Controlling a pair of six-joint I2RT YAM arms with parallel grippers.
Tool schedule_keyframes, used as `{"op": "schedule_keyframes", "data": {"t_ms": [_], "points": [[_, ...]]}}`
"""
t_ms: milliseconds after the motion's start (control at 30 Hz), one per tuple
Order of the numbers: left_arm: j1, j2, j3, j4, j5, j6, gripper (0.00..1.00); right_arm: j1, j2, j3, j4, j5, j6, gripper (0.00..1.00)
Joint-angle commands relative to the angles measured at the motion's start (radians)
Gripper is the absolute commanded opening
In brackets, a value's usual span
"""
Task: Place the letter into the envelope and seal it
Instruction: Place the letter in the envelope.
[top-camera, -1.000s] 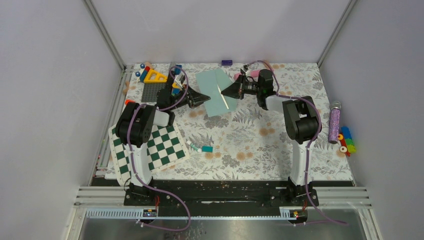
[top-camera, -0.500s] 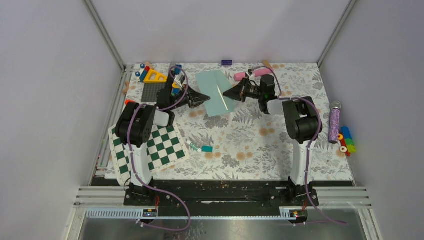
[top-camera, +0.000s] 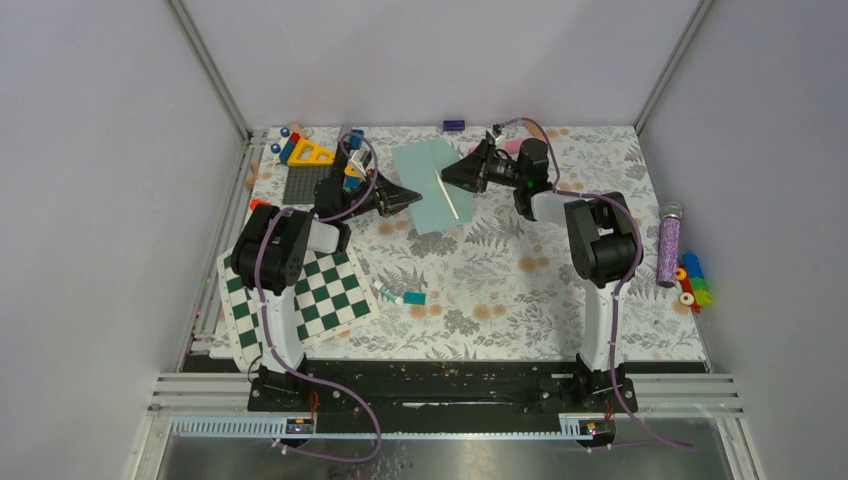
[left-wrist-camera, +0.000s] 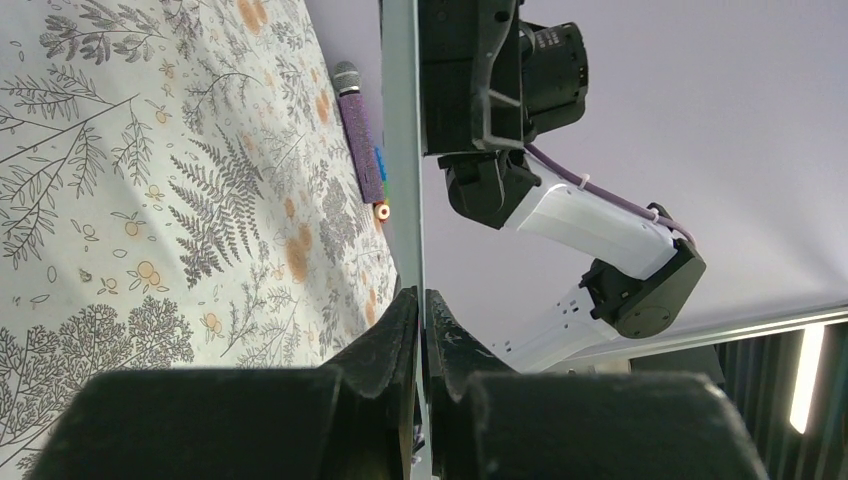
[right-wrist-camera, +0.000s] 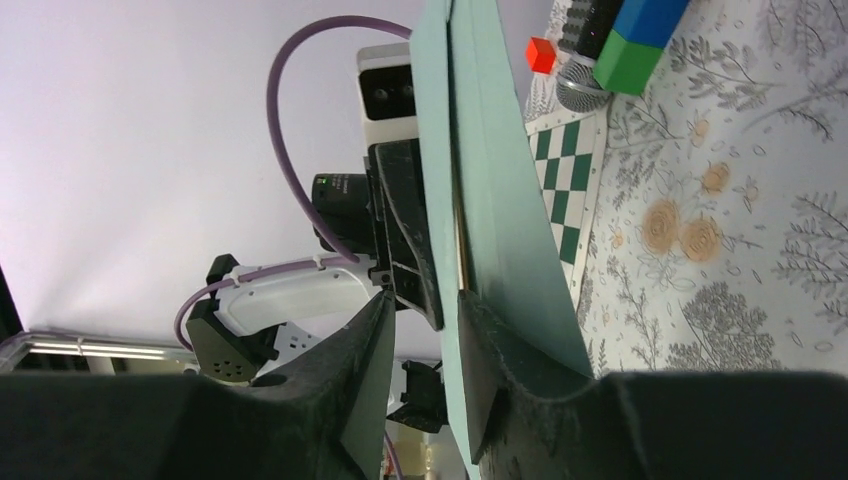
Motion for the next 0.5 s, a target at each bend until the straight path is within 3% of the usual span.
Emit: {"op": "schedule_keyframes", "data": {"t_ms": [0, 200, 367, 467], "points": [[-0.006, -0.029, 0.001, 0.073, 0.007, 0.001, 0.05, 0.01, 0.029, 0.07, 0.043, -0.033, 0.007, 0.35], [-0.012, -0.027, 0.003, 0.076, 0.007, -0.001, 0.05, 0.016, 0.062, 0.111, 0.031, -0.055, 0.011, 0.32], [-0.012, -0.031, 0.003, 0.076, 0.007, -0.001, 0.05, 0.014, 0.019, 0.077, -0.091, -0.042, -0.123, 0.36], [-0.012, -0.032, 0.003, 0.077, 0.008, -0.001, 0.05, 0.009, 0.022, 0.063, -0.044, -0.041, -0.088, 0.36]]}}
